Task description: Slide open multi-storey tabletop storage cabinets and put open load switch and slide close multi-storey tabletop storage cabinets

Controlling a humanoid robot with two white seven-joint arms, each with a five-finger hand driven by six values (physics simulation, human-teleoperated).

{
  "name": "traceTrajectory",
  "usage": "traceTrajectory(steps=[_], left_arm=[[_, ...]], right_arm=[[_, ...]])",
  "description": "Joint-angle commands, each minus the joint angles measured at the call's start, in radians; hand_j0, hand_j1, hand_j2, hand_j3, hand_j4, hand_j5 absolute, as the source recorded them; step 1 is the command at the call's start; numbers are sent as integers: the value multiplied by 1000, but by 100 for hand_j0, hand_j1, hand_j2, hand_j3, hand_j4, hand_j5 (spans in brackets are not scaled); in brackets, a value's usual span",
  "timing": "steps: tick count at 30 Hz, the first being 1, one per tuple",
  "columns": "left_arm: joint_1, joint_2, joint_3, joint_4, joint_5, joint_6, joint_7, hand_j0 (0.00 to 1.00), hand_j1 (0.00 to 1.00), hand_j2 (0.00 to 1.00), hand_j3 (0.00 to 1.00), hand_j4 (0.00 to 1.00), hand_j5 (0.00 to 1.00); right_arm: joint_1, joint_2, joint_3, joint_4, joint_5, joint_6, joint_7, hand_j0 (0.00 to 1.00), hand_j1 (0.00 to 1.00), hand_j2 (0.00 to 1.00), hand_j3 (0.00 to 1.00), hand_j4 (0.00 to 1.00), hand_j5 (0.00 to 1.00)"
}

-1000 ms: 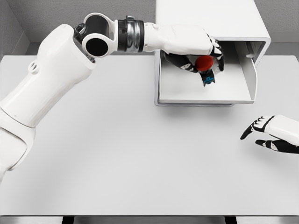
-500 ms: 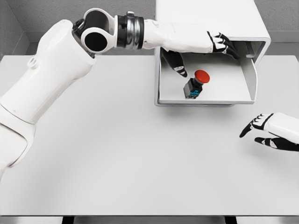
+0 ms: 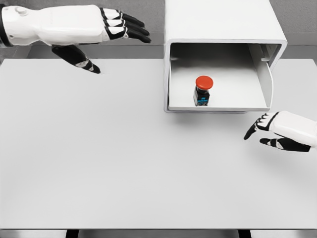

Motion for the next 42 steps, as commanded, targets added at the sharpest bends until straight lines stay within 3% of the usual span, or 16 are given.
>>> traceTrajectory(steps=[1,3,5,10,23,33,42], left_arm=[[0,167,0,-34,32,6,5,100,100,100,100,100,100],[26,206,-6,-26,29,6,5,100,100,100,100,100,100],[40,206,-8,10,27,6,5,100,100,100,100,100,100],[64,197,-9,18,20,6,5,100,100,100,100,100,100],[71,183,-17,10,18,6,5,100,100,100,100,100,100],[72,158,-32,7,18,6,5,100,100,100,100,100,100],[77,123,-48,9,17,6,5,100,100,100,100,100,100]], right_arm=[[0,-1,18,0,-6,3,0,59,59,59,59,59,59],[-11,-1,20,0,-8,3,0,59,59,59,59,59,59],[-21,-3,21,0,-8,3,0,59,59,59,59,59,59],[-75,-3,64,0,-6,3,0,59,59,59,59,59,59],[-163,-3,135,1,-6,3,0,60,60,60,60,60,60],[-252,8,250,10,24,3,0,60,60,60,60,60,60],[-291,20,275,32,35,3,0,61,61,61,61,61,61]])
